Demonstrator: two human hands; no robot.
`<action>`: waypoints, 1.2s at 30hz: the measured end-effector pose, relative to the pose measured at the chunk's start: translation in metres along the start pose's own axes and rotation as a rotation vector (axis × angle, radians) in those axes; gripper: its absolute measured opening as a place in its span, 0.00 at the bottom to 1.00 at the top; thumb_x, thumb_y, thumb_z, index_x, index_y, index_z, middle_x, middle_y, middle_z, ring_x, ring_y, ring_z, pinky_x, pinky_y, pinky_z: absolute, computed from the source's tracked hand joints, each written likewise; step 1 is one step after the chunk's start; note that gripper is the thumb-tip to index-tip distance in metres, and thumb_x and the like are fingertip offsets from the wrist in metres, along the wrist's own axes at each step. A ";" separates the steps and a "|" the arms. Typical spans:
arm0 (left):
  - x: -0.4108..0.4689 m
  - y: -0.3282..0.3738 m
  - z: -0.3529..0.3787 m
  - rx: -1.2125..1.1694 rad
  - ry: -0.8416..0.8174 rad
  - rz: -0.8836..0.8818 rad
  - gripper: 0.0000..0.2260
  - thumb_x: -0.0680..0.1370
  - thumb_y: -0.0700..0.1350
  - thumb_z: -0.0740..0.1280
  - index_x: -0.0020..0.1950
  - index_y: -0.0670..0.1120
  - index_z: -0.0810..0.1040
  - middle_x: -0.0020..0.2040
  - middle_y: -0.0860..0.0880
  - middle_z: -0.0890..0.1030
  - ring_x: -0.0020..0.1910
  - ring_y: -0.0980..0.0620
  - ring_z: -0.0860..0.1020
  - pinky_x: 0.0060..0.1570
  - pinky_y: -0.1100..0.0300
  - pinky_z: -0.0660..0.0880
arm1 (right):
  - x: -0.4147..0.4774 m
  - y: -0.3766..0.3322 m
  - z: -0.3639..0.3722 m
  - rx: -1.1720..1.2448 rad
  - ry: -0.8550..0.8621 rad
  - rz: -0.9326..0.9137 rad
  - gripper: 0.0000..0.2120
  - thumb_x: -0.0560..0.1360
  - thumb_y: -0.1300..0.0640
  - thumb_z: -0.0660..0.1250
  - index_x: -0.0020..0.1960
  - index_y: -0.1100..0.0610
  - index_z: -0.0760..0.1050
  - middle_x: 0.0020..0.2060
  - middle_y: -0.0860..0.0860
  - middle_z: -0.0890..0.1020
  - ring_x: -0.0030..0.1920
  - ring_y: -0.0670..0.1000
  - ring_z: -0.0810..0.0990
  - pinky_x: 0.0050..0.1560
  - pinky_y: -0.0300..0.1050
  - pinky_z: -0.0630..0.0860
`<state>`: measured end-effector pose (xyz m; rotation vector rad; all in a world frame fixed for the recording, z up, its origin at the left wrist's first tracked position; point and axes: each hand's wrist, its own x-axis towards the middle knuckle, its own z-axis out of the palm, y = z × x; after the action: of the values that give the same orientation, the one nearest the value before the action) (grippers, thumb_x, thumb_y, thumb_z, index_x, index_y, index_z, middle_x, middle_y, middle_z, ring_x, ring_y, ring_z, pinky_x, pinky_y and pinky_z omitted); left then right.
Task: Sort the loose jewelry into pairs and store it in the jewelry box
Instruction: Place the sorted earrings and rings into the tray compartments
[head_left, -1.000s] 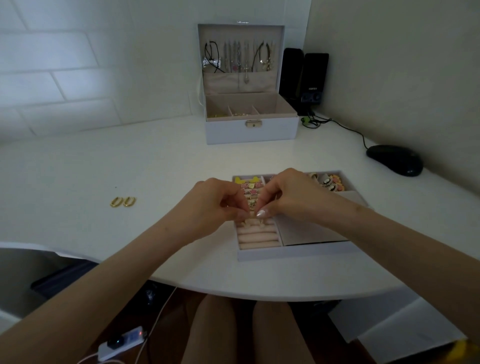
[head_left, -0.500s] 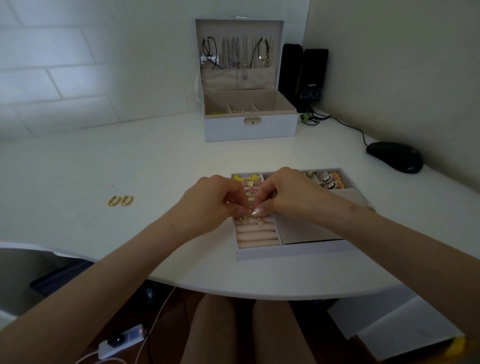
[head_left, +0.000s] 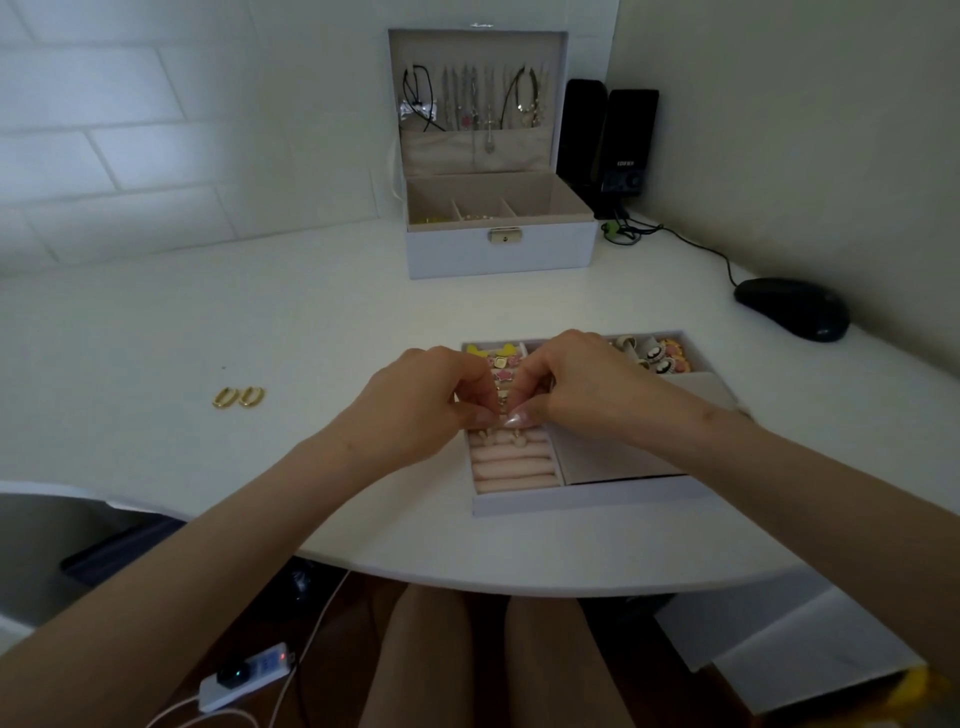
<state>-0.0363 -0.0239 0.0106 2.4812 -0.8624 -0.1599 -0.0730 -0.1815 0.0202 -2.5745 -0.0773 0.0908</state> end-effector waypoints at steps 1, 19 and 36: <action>0.000 0.000 0.000 0.002 -0.001 0.002 0.07 0.73 0.44 0.70 0.39 0.55 0.76 0.38 0.58 0.75 0.38 0.56 0.70 0.43 0.59 0.68 | 0.000 0.000 0.000 -0.007 0.003 -0.001 0.04 0.68 0.55 0.75 0.42 0.53 0.83 0.29 0.40 0.76 0.33 0.39 0.72 0.33 0.35 0.66; 0.004 -0.013 -0.002 -0.107 0.075 -0.008 0.03 0.71 0.41 0.72 0.42 0.49 0.80 0.37 0.54 0.77 0.35 0.59 0.70 0.38 0.63 0.67 | 0.003 0.003 -0.008 0.025 -0.016 0.083 0.01 0.72 0.57 0.71 0.41 0.53 0.81 0.32 0.39 0.72 0.34 0.37 0.68 0.34 0.33 0.63; 0.003 -0.010 -0.002 -0.099 0.062 0.018 0.04 0.72 0.43 0.72 0.40 0.50 0.79 0.36 0.57 0.76 0.34 0.59 0.71 0.35 0.67 0.65 | 0.007 -0.002 0.002 -0.055 0.013 0.009 0.03 0.73 0.58 0.70 0.40 0.54 0.80 0.29 0.40 0.73 0.32 0.37 0.70 0.31 0.35 0.63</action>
<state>-0.0276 -0.0182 0.0071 2.3729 -0.8311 -0.1153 -0.0659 -0.1779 0.0191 -2.6298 -0.0648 0.0766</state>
